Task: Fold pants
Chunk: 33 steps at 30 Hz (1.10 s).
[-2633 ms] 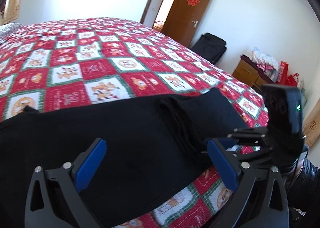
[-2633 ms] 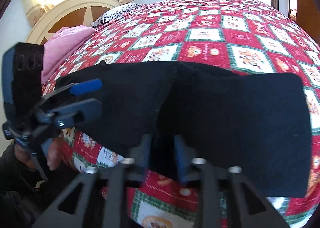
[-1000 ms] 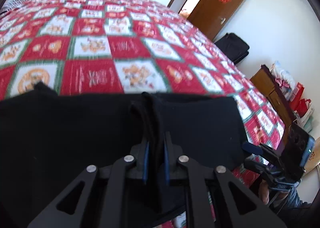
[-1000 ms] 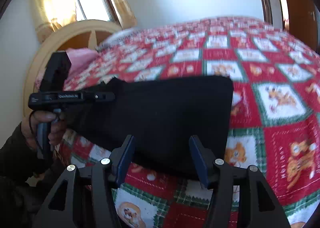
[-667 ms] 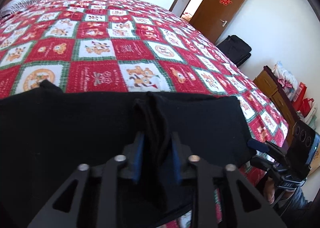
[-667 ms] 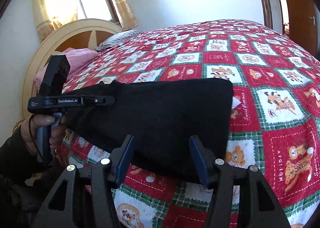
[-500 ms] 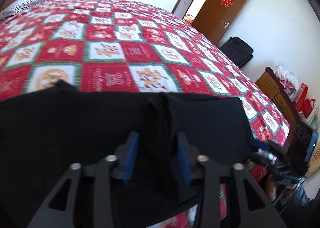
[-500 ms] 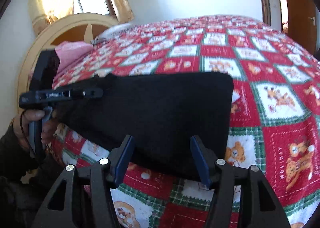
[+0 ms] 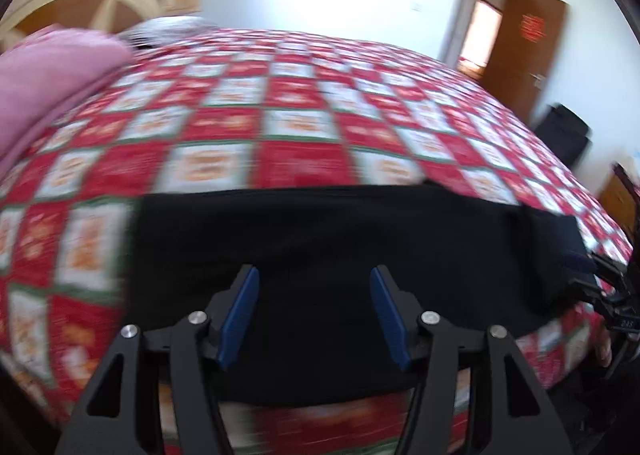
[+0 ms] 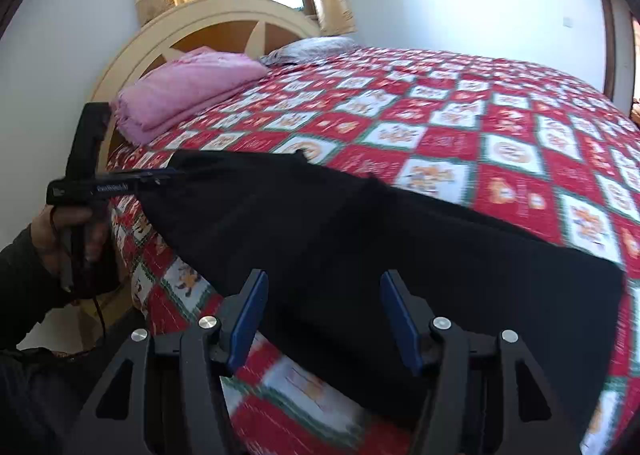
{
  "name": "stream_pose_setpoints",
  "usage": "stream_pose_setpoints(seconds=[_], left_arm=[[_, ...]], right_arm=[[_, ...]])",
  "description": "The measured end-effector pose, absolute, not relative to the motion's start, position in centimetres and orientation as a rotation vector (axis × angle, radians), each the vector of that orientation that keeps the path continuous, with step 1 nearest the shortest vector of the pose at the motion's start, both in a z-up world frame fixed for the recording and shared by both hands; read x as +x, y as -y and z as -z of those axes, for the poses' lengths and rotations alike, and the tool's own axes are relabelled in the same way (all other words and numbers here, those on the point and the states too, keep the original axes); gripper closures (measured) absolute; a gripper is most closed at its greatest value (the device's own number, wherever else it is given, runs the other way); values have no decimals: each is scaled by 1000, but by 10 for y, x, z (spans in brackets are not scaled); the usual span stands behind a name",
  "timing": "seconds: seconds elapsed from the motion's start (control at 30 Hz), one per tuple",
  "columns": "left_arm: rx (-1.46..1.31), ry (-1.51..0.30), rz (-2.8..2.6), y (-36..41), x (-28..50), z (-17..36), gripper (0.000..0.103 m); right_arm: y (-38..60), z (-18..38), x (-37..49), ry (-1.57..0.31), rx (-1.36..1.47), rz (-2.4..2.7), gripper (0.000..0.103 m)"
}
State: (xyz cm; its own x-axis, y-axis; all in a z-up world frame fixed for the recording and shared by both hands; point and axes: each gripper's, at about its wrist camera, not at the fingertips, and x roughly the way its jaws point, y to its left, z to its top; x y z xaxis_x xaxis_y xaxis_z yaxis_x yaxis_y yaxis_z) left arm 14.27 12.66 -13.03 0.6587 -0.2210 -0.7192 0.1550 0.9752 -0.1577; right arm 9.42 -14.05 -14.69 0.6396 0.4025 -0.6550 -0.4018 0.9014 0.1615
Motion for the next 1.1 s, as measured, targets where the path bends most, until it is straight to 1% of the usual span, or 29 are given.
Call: stream_pose_setpoints(seconds=[0.17, 0.23, 0.5, 0.57, 0.6, 0.7, 0.87, 0.9, 0.93, 0.97, 1.03, 1.1], left_arm=[[-154, -809, 66, -190, 144, 141, 42], [-201, -827, 53, -205, 149, 152, 42], [-285, -824, 82, -210, 161, 166, 42], [-274, -819, 94, -205, 159, 166, 43], [-268, -819, 102, -203, 158, 165, 46], [-251, -817, 104, -200, 160, 166, 46], [-359, -802, 168, -217, 168, 173, 46], [-385, -804, 176, -220, 168, 173, 49], [-394, -811, 173, -221, 168, 171, 57], [-391, -815, 171, -221, 166, 169, 60], [-355, -808, 157, -216, 162, 163, 71], [-333, -802, 150, -214, 158, 161, 75]], right_arm=[[117, 170, 110, -828, -21, -475, 43], [111, 169, 108, -815, -60, -463, 42], [127, 160, 93, -765, 35, -484, 42], [130, 161, 91, -769, 47, -481, 42], [131, 162, 91, -771, 51, -478, 42], [131, 164, 91, -774, 53, -476, 42], [130, 165, 90, -772, 46, -477, 42], [130, 165, 90, -772, 47, -476, 42], [130, 165, 89, -772, 48, -474, 42], [131, 165, 89, -770, 50, -470, 42], [133, 164, 89, -767, 57, -466, 42], [135, 166, 90, -772, 70, -464, 42]])
